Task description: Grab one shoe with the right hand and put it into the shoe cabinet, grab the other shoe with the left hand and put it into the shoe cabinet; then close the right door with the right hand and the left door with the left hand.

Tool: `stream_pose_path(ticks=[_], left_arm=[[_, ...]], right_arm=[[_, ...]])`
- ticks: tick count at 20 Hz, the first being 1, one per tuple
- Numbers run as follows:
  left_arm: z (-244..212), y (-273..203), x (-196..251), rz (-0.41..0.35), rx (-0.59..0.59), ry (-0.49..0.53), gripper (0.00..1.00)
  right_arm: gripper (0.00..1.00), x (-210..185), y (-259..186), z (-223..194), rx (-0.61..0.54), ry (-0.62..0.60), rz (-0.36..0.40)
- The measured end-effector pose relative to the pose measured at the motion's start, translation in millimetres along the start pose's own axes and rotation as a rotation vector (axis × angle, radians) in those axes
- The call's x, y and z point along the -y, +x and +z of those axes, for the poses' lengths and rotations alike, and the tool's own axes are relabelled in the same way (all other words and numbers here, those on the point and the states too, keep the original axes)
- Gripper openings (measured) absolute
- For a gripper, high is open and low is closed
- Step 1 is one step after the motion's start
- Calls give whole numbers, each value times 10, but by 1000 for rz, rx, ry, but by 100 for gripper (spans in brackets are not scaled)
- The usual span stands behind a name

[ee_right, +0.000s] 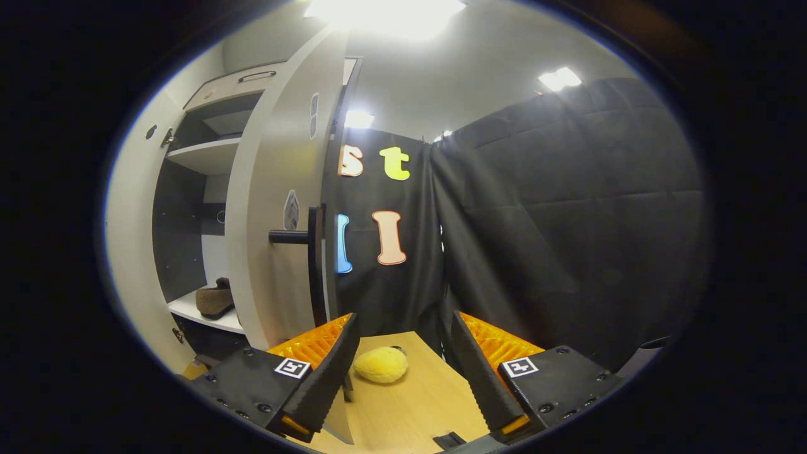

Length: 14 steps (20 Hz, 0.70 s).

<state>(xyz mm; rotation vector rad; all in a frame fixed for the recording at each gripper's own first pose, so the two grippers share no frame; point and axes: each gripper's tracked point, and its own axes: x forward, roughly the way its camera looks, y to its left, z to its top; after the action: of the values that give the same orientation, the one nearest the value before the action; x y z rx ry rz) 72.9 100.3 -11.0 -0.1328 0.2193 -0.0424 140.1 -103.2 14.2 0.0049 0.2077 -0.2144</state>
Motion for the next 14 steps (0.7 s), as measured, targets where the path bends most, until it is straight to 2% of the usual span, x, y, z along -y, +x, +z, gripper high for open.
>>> stream_pose_path(ticks=[1,3,7,9,10,11,13,14], left_arm=[[-3,8,9,-1,-2,-2,100],[-44,45,54,-4,-9,-4,97],[-40,28,109,-7,-12,2,100],[-59,-3,89,-5,-12,2,100],[-59,-18,82,-2,-13,2,97],[-73,-25,68,2,-15,1,97],[-89,-59,31,15,-21,-2,100],[-90,-77,0,26,-22,-3,97]], right_arm=[[92,-75,-21,4,3,3,23],[92,-241,-40,3,8,0,72],[92,-529,-79,8,9,1,151],[92,-637,-78,14,9,11,175],[95,-683,-66,9,9,13,185],[92,-725,-61,13,9,15,195],[92,-844,-60,11,11,18,218],[92,-901,-53,13,12,18,231]])
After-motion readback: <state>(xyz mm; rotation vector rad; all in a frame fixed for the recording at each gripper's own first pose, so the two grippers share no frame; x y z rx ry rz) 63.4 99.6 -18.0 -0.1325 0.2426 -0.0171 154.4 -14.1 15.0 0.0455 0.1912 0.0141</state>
